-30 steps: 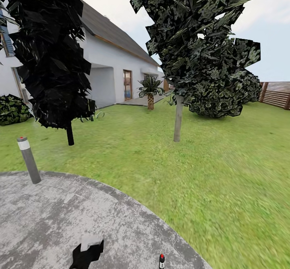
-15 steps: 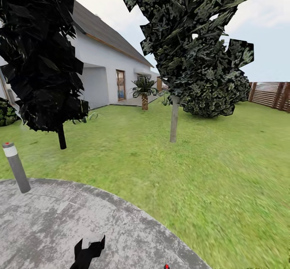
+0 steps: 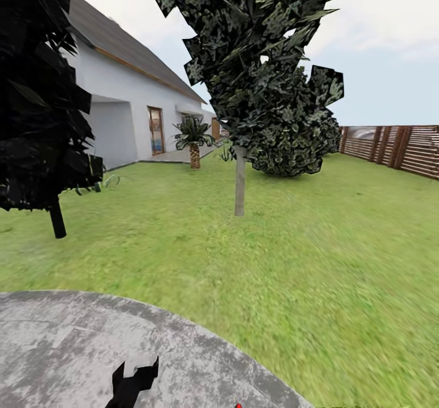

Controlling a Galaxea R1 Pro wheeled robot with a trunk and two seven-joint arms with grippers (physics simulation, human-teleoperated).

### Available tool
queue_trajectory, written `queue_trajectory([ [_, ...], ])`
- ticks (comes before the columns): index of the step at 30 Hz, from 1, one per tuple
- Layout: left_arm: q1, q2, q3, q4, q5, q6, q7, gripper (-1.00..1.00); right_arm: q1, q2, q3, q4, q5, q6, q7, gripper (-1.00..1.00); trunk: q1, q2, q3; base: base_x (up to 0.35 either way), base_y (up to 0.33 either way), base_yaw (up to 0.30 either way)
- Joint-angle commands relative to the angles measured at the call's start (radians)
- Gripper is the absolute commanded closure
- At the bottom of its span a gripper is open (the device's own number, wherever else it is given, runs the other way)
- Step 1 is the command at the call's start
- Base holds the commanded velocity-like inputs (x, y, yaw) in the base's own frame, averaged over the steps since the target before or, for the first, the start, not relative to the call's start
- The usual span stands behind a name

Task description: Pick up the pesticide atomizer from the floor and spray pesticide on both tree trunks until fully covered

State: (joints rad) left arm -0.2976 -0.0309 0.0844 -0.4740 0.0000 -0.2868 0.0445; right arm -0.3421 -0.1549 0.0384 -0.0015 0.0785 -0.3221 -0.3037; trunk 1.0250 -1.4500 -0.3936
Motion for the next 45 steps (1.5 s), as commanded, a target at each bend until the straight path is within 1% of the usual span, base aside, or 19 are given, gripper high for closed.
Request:
queue_trajectory([
  [1,0.000,0.000,0.000,0.000,0.000,0.000,0.000,-1.00,0.000,0.000,0.000,0.000,0.000,0.000,0.000,-1.00,0.000,0.000,0.001,0.112,0.165,-0.251],
  [11,0.000,0.000,0.000,0.000,0.000,0.000,0.000,-1.00,0.000,0.000,0.000,0.000,0.000,0.000,0.000,-1.00,0.000,0.000,0.005,0.157,0.166,-0.211],
  [20,0.000,0.000,0.000,0.000,0.000,0.000,0.000,-1.00,0.000,0.001,0.000,0.000,0.000,0.000,0.000,-1.00,0.000,0.000,0.010,0.020,0.024,-0.267],
  [23,0.000,0.000,0.000,0.000,0.000,0.000,0.000,-1.00,0.000,0.001,0.000,0.000,0.000,0.001,0.000,-1.00,0.000,0.000,0.011,0.002,0.225,-0.204],
  [31,0.000,0.000,0.000,0.000,0.000,0.000,0.000,-1.00,0.000,0.001,0.000,0.001,0.001,0.003,0.000,-1.00,0.000,0.000,0.011,0.091,0.287,-0.026],
  [41,0.000,0.000,0.001,0.000,0.000,-0.002,0.000,-1.00,0.000,0.001,0.000,0.002,0.001,0.002,0.000,-1.00,0.000,0.000,0.011,0.074,0.099,-0.001],
  [43,0.000,0.002,0.001,-0.007,0.002,-0.007,0.001,-1.00,0.000,0.000,0.000,0.000,0.001,0.002,-0.001,-1.00,0.000,0.000,0.011,0.002,0.002,0.000],
  [45,0.000,-0.001,-0.003,-0.006,0.001,-0.031,0.002,-1.00,0.000,-0.002,0.000,-0.002,0.000,0.003,-0.003,-1.00,0.000,0.000,0.011,0.001,0.001,0.000],
])
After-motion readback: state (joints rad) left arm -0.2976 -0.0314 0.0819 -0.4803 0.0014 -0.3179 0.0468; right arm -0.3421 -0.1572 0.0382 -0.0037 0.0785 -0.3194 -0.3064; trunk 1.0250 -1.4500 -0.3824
